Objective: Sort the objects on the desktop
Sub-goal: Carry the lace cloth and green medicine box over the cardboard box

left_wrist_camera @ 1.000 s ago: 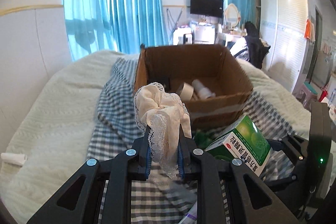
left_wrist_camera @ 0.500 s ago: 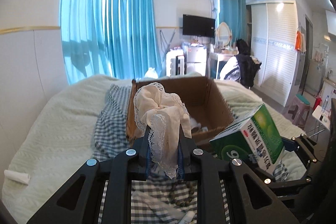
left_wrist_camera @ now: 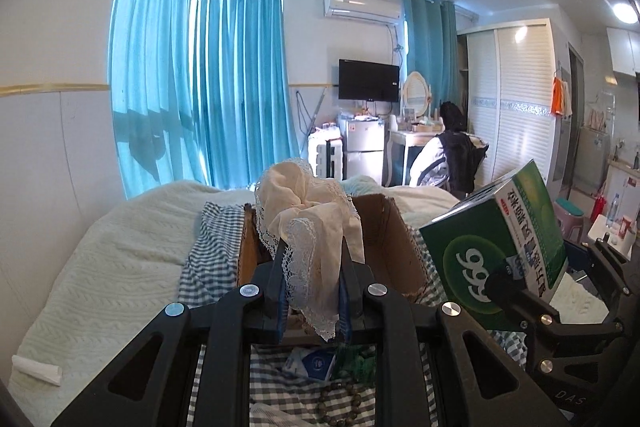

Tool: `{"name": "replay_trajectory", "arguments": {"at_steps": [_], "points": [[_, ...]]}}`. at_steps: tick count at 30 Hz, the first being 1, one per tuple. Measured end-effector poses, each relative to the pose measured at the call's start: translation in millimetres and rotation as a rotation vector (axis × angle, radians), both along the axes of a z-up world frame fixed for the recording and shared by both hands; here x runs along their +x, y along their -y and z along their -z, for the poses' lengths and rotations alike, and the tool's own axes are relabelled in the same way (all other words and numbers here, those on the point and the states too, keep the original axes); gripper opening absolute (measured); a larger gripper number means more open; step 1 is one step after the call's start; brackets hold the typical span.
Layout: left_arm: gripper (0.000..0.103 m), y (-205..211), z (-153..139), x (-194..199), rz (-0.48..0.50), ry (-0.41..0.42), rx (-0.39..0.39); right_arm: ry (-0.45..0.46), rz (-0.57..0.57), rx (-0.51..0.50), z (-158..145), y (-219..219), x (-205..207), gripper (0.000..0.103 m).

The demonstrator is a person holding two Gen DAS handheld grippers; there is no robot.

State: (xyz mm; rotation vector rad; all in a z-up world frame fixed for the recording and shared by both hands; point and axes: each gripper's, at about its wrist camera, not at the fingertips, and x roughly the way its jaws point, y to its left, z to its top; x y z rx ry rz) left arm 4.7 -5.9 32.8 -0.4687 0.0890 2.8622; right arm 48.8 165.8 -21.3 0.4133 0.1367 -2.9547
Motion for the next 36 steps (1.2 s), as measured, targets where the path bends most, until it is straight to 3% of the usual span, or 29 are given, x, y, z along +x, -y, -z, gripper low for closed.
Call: {"name": "replay_trajectory", "arguments": {"at_steps": [12, 25, 36], "points": [[0.02, -3, -4, -33, 0.001, -0.024, 0.007, -0.089, 0.05, -0.087, -24, -3, -25, 0.078], [0.02, -10, 0, -89, 0.019, -0.032, -0.013, -0.058, 0.053, -0.142, -16, -16, -79, 0.078], [0.02, -10, 34, -144, 0.017, 0.015, -0.041, -0.027, 0.037, -0.104, 1, -8, -136, 0.078]]}}
